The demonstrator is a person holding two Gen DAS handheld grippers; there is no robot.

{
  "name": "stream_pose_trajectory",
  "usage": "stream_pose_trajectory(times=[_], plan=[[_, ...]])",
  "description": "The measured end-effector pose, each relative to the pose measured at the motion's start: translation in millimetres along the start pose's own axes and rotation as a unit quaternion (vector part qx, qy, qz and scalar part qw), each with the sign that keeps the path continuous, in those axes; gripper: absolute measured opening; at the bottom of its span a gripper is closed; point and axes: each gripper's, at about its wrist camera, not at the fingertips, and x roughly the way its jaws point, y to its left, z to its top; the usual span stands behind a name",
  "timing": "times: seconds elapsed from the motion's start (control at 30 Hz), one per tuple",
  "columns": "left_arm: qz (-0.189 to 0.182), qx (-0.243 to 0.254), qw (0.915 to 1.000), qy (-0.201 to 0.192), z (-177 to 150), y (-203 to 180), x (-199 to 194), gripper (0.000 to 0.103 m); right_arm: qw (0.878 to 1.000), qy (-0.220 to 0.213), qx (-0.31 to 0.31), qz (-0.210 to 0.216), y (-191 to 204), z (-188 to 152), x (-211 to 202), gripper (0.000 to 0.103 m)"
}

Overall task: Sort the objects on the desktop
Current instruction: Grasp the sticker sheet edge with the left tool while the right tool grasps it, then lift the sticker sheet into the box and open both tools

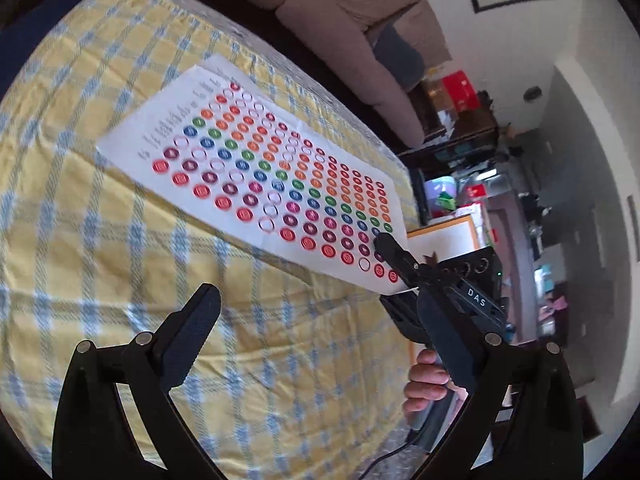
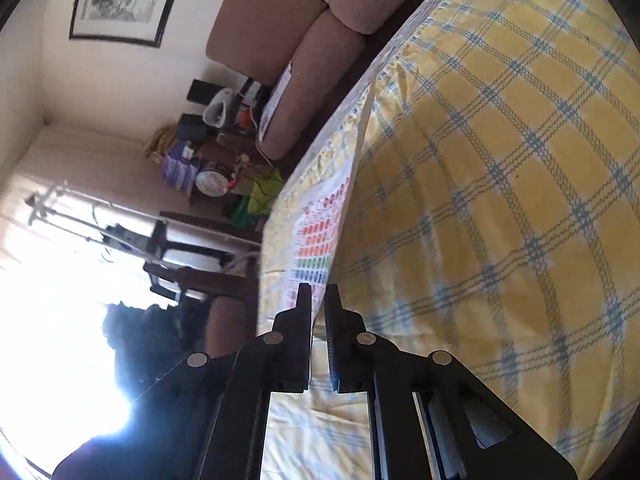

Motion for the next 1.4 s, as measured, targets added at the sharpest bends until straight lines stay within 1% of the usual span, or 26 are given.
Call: stream_pose_trajectory(times=[0.07, 0.13, 0.2, 0.23, 0.27, 0.3, 0.33, 0.37, 0.4, 0.47, 0.53, 0.6, 0.7, 0.77, 0.83, 0.9, 0.97, 1.0, 1.07, 1.2, 1.27, 1.33, 1.4], plan=[[-0.015, -0.031, 0.9993, 0.014, -3, 6, 15, 0.098, 1.000, 0.003, 0.006, 0.007, 5, -3, -2, 0.008], [-0.041, -0.064, 0.9971, -0.001, 1, 14, 24, 0.098, 1.000, 0.011, 0.003, 0.008, 11, -8, -3, 0.008], [-0.049, -0.094, 0.9942, -0.018, 8, 23, 30, 0.097, 1.000, 0.014, -0.010, 0.003, 16, -16, -7, 0.008], [-0.056, -0.106, 0.9925, -0.024, 12, 27, 34, 0.096, 1.000, 0.016, -0.015, -0.001, 18, -19, -7, 0.008], [-0.062, -0.115, 0.9910, -0.029, 15, 30, 38, 0.092, 1.000, 0.018, -0.016, -0.005, 17, -23, -7, 0.008], [-0.067, -0.117, 0.9903, -0.034, 18, 30, 40, 0.066, 1.000, 0.020, -0.012, -0.003, 15, -27, -8, 0.008], [-0.056, -0.110, 0.9917, -0.037, 21, 27, 42, 0.016, 1.000, 0.021, -0.011, -0.003, 15, -30, -8, 0.008], [-0.024, -0.097, 0.9944, -0.035, 21, 22, 46, 0.000, 1.000, 0.022, -0.018, -0.008, 17, -33, -8, 0.008], [-0.010, -0.093, 0.9951, -0.032, 21, 20, 50, 0.002, 0.999, 0.023, -0.037, -0.023, 20, -36, -10, 0.008], [-0.002, -0.082, 0.9962, -0.028, 17, 11, 53, 0.002, 0.995, 0.027, -0.079, -0.055, 31, -42, -13, 0.008], [0.025, -0.053, 0.9980, -0.025, 12, -6, 52, 0.003, 0.991, 0.027, -0.108, -0.072, 42, -47, -19, 0.008], [0.037, -0.029, 0.9986, -0.024, 5, -28, 47, 0.003, 0.986, 0.024, -0.138, -0.085, 55, -54, -28, 0.008], [0.033, -0.005, 0.9991, -0.027, -1, -66, 36, 0.003, 0.982, 0.013, -0.167, -0.086, 77, -62, -53, 0.008], [0.029, 0.017, 0.9991, -0.027, -5, -101, 31, 0.004, 0.981, 0.002, -0.177, -0.083, 89, -67, -74, 0.008], [0.024, 0.043, 0.9984, -0.027, -9, -140, 32, 0.004, 0.979, -0.019, -0.188, -0.080, 104, -70, -103, 0.008], [0.015, 0.069, 0.9973, -0.022, -18, -181, 41, 0.004, 0.977, -0.054, -0.189, -0.078, 115, -73, -140, 0.008], [0.005, 0.092, 0.9957, -0.011, -27, -219, 56, 0.004, 0.975, -0.085, -0.187, -0.081, 122, -73, -174, 0.008], [0.001, 0.103, 0.9946, -0.004, -32, -237, 66, 0.007, 0.973, -0.105, -0.185, -0.086, 123, -74, -196, 0.008], [-0.006, 0.126, 0.9920, 0.012, -45, -272, 87, 0.007, 0.970, -0.133, -0.179, -0.093, 121, -74, -233, 0.008], [-0.027, 0.145, 0.9877, 0.052, -78, -326, 136, 0.007, 0.965, -0.189, -0.147, -0.111, 98, -71, -309, 0.009], [-0.031, 0.158, 0.9846, 0.069, -95, -350, 159, 0.007, 0.961, -0.208, -0.135, -0.119, 84, -70, -341, 0.009], [-0.036, 0.167, 0.9815, 0.087, -106, -372, 185, 0.007, 0.960, -0.217, -0.127, -0.122, 71, -68, -365, 0.010], [-0.044, 0.169, 0.9786, 0.109, -120, -390, 212, 0.007, 0.956, -0.229, -0.122, -0.134, 55, -66, -388, 0.010]])
